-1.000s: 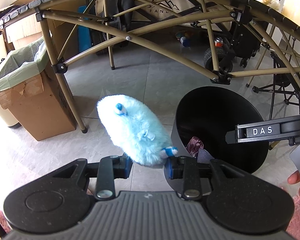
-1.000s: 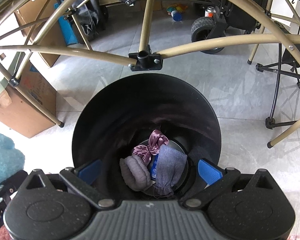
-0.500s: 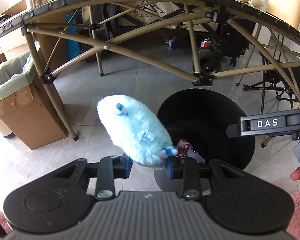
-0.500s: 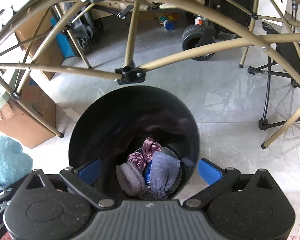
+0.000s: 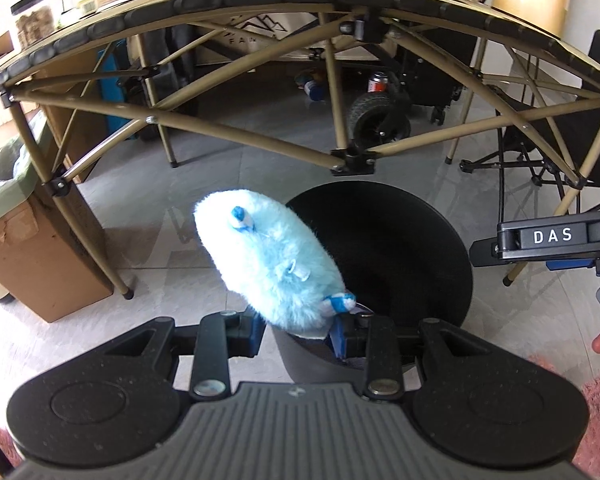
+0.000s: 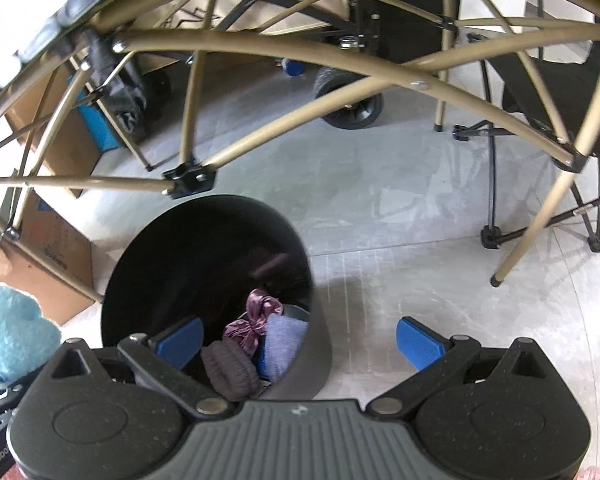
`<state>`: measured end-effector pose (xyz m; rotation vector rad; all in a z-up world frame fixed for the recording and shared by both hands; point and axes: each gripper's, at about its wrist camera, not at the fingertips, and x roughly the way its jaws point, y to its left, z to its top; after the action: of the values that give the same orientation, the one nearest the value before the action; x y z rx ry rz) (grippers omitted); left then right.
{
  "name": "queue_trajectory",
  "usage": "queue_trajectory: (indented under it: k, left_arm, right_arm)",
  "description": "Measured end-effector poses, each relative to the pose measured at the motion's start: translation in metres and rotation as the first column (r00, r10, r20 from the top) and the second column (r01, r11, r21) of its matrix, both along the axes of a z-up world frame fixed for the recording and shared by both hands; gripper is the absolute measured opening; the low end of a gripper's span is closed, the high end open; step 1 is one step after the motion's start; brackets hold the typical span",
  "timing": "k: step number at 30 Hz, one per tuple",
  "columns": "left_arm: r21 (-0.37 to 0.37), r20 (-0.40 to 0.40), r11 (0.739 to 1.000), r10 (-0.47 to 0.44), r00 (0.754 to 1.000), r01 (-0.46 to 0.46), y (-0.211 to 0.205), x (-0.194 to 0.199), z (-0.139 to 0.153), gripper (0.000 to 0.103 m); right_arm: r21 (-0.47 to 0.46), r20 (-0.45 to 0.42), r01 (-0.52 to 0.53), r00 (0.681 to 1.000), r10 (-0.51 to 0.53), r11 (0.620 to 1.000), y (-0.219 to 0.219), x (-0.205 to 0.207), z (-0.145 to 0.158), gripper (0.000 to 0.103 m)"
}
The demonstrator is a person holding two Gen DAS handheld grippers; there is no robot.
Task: Collect trash
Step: 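Move the left tool over the bin and open it to drop the blue plush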
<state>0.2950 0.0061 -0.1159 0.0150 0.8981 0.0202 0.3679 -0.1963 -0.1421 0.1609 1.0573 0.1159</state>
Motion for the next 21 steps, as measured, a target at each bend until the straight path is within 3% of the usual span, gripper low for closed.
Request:
queue_trajectory:
  k: [8,21]
  left_arm:
    - [0.022,0.002,0.999,-0.05,0.999,0.05,-0.028,0.012,-0.004,0.033]
    - [0.014,-0.081,0.995,-0.102,0.991,0.103,-0.062,0.038,-0.024,0.033]
  right_arm:
    - [0.034,0.016,0.062,0.998,-0.062,0.998,-0.03,-0.004,0.005,0.103]
    - [0.089,0.006,0.202,0.979,-0.204,0.975,-0.074,-0.005,0.0,0.103]
